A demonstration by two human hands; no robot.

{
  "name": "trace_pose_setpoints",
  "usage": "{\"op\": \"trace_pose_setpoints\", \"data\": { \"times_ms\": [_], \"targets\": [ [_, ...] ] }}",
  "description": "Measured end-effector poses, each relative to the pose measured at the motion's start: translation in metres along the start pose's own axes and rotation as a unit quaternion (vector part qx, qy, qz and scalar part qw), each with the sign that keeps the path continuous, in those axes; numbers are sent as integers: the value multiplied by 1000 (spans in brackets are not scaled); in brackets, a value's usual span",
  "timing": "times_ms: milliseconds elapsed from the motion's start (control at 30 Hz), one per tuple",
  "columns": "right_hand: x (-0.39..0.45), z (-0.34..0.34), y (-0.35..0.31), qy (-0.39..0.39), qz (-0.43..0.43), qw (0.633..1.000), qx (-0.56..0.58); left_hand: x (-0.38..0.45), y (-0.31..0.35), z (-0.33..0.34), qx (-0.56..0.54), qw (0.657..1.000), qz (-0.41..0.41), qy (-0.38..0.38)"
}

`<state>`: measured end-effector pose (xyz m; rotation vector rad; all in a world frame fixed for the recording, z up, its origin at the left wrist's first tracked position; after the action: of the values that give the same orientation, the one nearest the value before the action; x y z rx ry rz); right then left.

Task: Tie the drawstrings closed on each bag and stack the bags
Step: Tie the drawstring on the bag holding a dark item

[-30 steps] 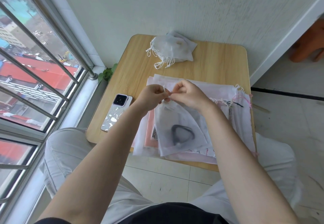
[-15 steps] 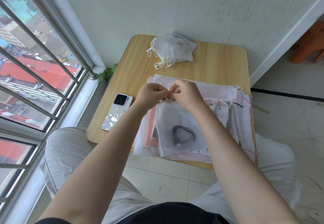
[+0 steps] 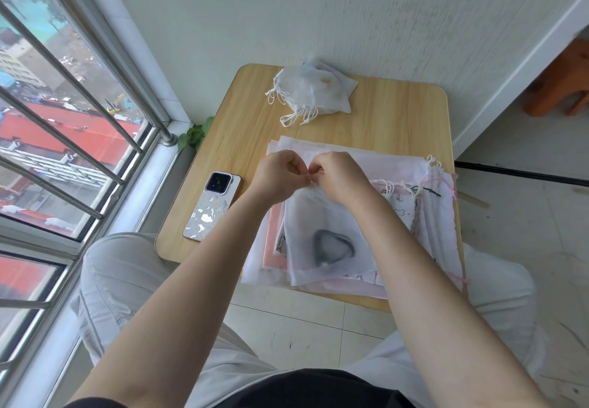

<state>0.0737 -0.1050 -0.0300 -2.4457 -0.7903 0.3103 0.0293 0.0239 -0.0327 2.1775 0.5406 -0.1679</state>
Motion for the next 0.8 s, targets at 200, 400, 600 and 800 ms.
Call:
{"op": "trace_pose_setpoints", "data": {
  "times_ms": [200, 400, 600, 800],
  "targets": [
    [-1, -2, 5, -109, 39, 989, 94, -5, -1, -2, 67, 994, 83, 16],
    [-7, 12, 20, -151, 158, 861, 460, -7, -7, 3, 105, 979, 159, 68],
    [-8, 16, 26, -138, 203, 826, 507, -14, -12, 4, 69, 984, 128, 107],
    [-8, 17, 26, -105, 199, 829, 512, -17, -7, 4, 72, 982, 105, 139]
  ]
}}
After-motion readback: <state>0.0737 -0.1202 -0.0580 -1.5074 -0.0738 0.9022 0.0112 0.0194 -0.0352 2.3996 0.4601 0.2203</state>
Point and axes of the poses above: each hand's wrist, its own x-axis towards the middle knuckle, its own z-axis out of the palm, y = z × x, the point moved 3 cm from there along x, towards the middle knuckle, and after that the axes turned 8 degrees about -z, right-handed, at the moved point
